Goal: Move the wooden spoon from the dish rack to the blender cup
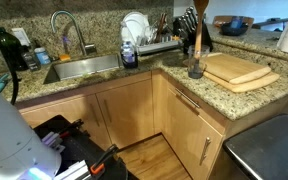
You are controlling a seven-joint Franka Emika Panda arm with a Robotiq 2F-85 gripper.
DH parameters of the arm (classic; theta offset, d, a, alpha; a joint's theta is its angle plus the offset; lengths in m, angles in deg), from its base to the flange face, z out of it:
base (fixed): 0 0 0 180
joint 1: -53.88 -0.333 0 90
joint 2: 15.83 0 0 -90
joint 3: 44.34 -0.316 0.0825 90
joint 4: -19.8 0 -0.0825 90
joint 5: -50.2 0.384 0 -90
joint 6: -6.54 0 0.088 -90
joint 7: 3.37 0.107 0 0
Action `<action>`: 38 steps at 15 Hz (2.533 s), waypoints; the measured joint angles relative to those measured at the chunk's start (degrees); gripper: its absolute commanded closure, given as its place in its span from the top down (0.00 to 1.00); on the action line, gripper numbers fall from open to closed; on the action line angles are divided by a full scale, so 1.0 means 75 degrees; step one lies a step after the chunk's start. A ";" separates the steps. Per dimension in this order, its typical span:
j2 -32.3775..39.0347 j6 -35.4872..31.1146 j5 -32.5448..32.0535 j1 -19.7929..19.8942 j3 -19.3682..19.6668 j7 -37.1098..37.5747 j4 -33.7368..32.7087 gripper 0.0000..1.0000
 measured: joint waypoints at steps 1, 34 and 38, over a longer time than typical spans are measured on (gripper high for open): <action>0.0054 0.0000 0.0011 0.0004 0.0000 0.0008 0.0002 0.47; 0.0492 0.0016 -0.0017 0.0026 -0.0021 0.0297 -0.0208 1.00; 0.0477 0.0016 -0.0020 0.0039 0.0000 0.0357 -0.0708 1.00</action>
